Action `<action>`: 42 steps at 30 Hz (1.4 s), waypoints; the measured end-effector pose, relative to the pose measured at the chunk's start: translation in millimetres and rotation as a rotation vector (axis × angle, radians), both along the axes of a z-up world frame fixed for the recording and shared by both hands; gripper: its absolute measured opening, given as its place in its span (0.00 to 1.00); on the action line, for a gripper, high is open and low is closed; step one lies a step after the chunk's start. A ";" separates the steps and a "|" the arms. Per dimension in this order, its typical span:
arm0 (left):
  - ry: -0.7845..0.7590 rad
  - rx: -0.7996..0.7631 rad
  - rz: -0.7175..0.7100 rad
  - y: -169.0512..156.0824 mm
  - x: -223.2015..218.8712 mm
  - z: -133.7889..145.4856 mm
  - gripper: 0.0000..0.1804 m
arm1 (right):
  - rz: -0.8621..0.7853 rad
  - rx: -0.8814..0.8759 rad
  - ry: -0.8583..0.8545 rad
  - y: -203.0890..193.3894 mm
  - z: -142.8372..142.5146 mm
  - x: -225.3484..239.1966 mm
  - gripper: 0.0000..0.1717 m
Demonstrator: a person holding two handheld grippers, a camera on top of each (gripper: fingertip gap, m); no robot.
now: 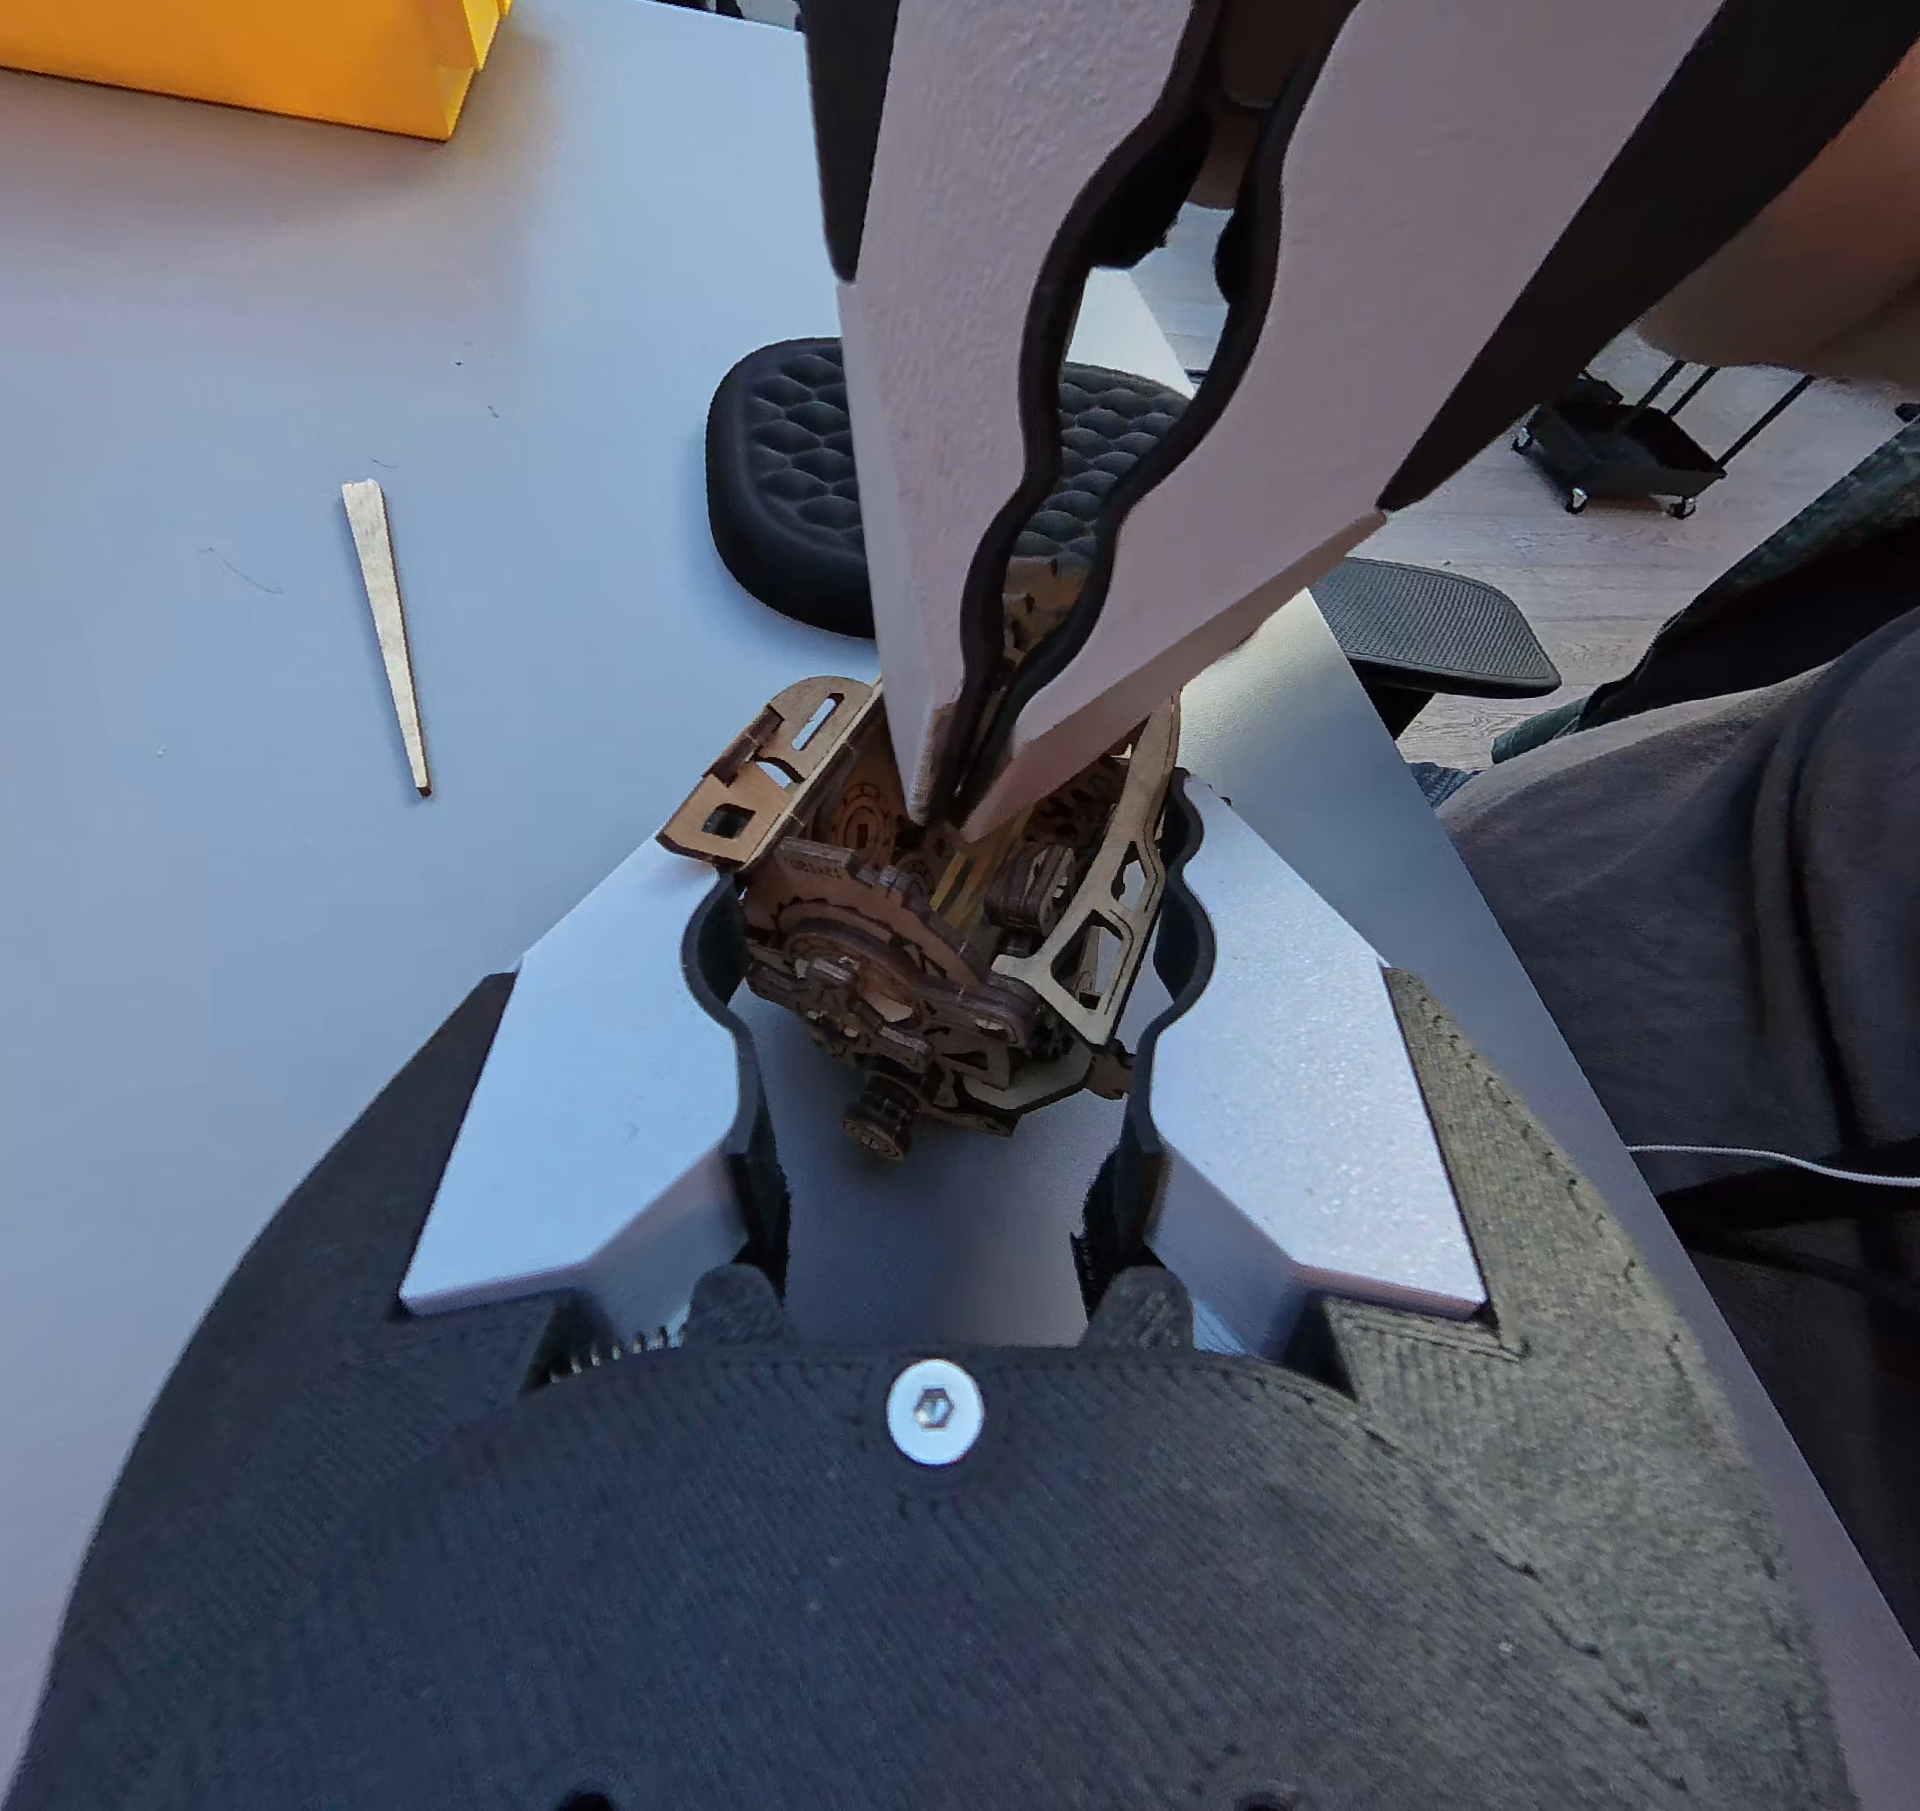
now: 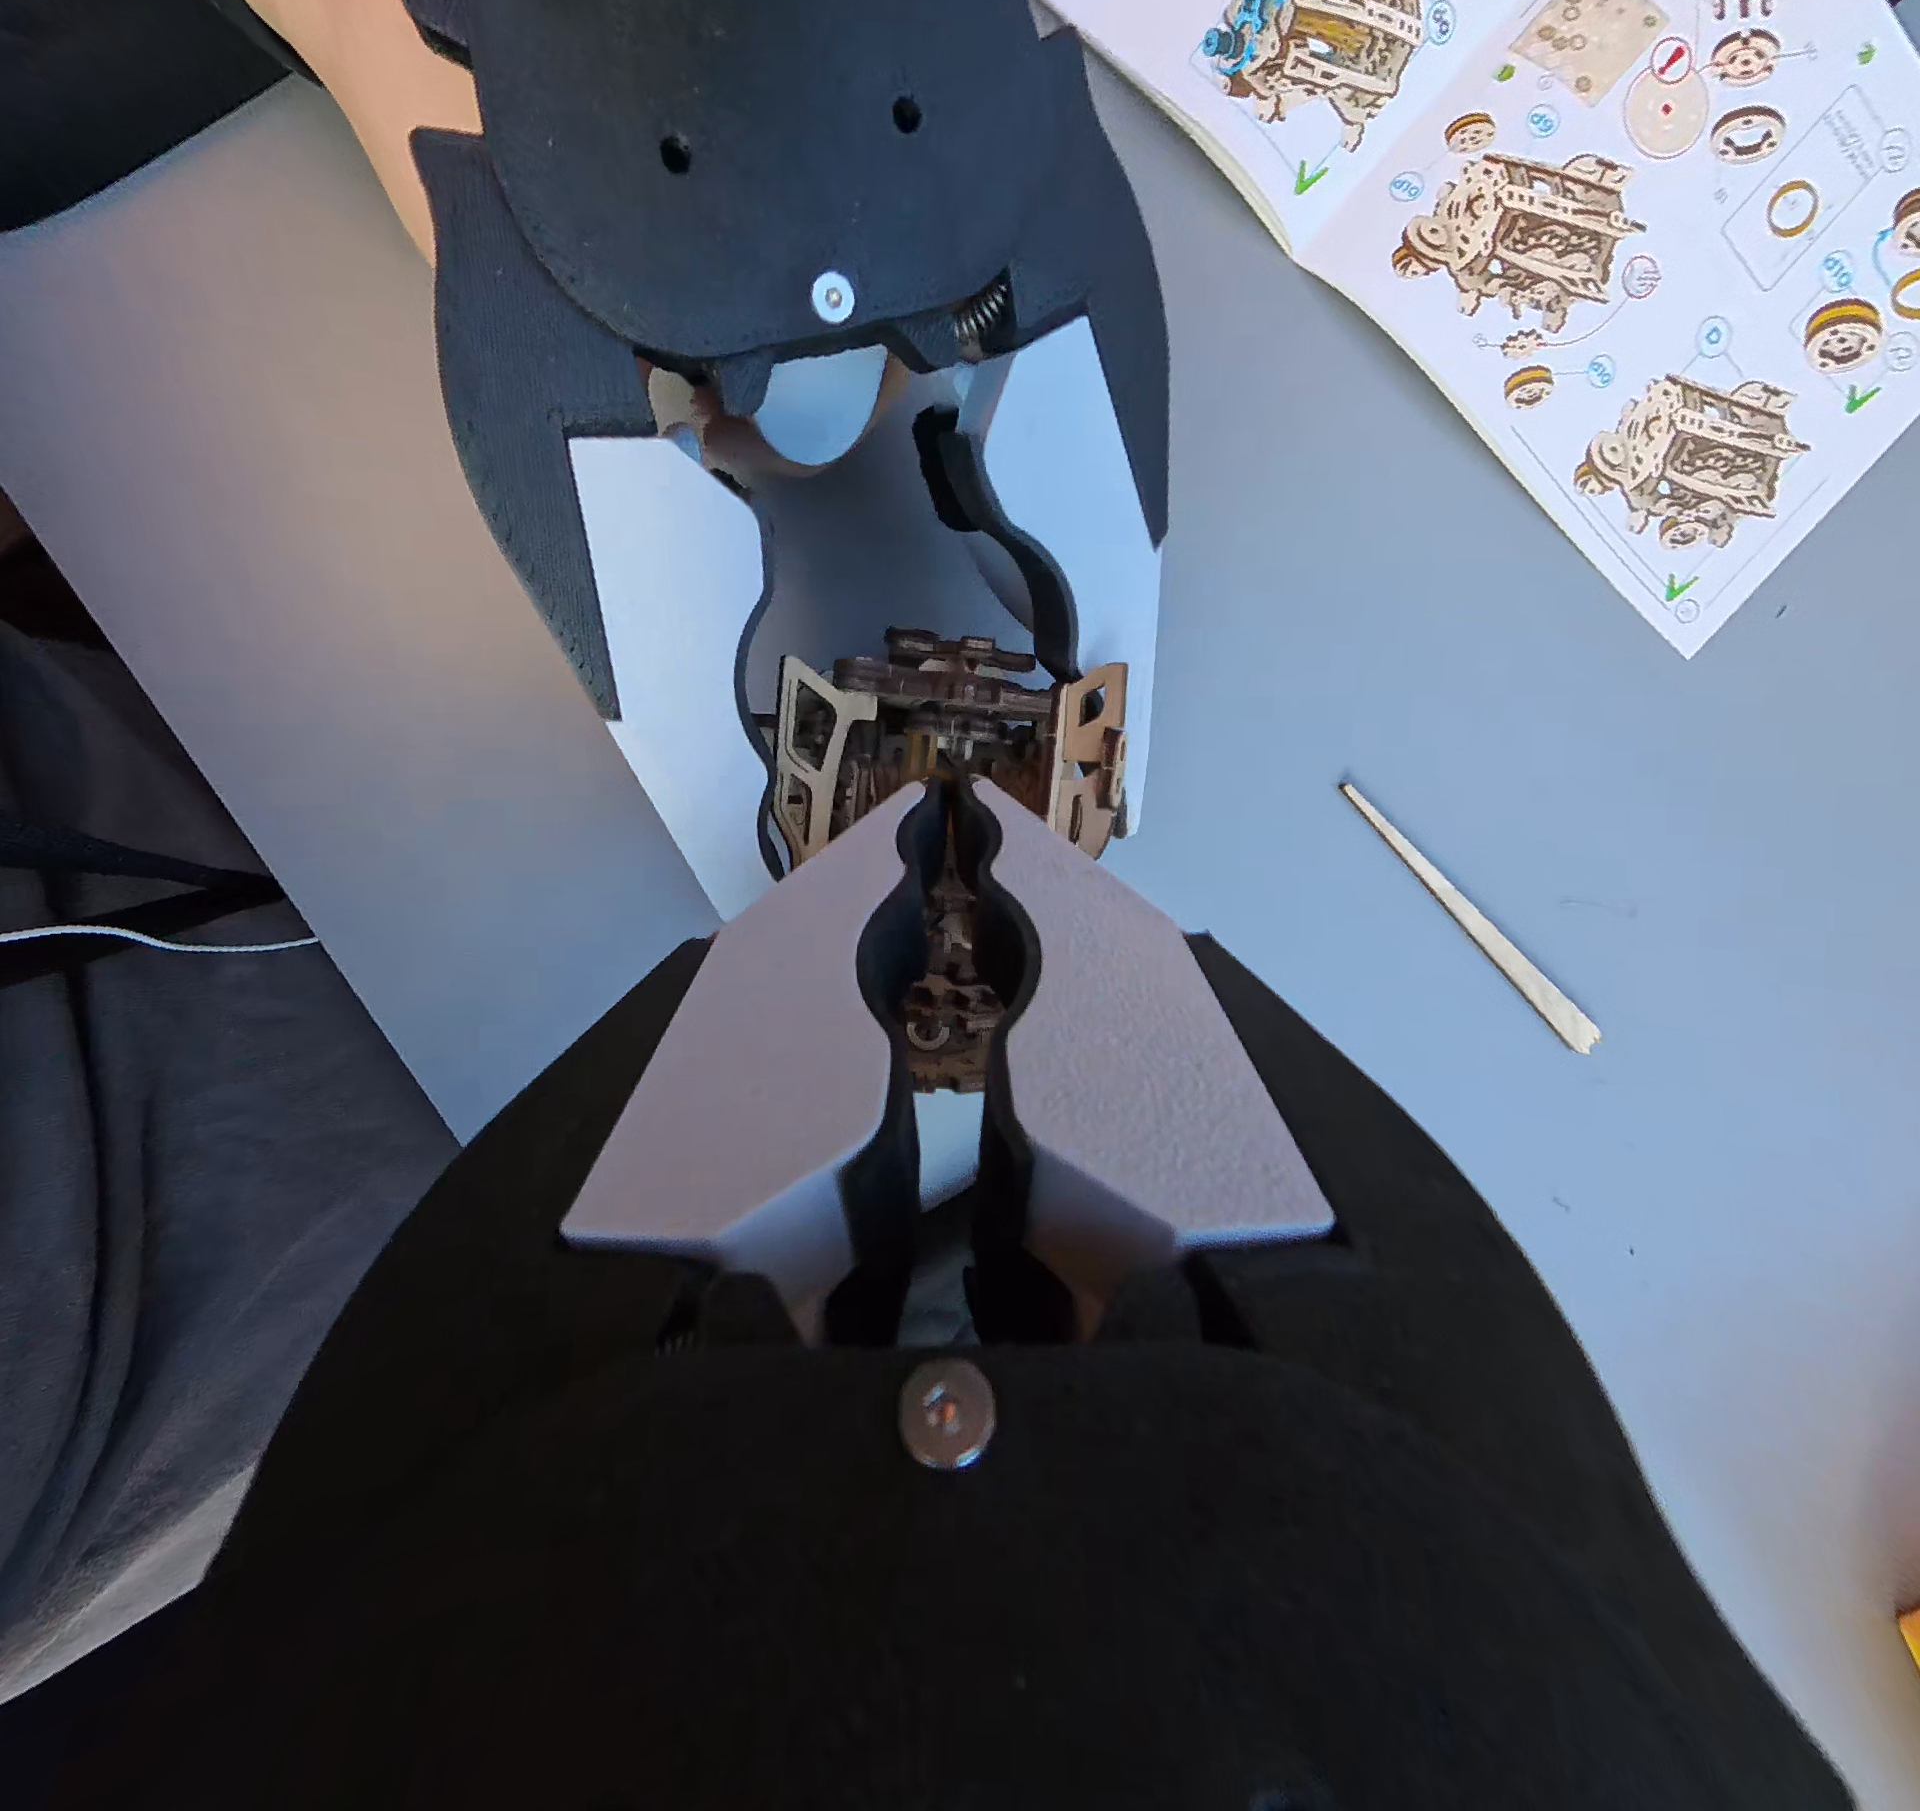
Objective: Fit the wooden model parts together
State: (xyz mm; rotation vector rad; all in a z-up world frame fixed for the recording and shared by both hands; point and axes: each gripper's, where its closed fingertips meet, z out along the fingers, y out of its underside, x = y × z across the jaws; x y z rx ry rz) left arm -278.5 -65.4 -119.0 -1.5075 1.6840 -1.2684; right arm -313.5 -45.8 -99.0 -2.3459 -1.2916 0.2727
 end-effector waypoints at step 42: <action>0.008 -0.020 -0.010 -0.6 -0.3 -0.8 0.42 | 0.076 -0.064 -0.087 0.1 2.0 14.5 0.00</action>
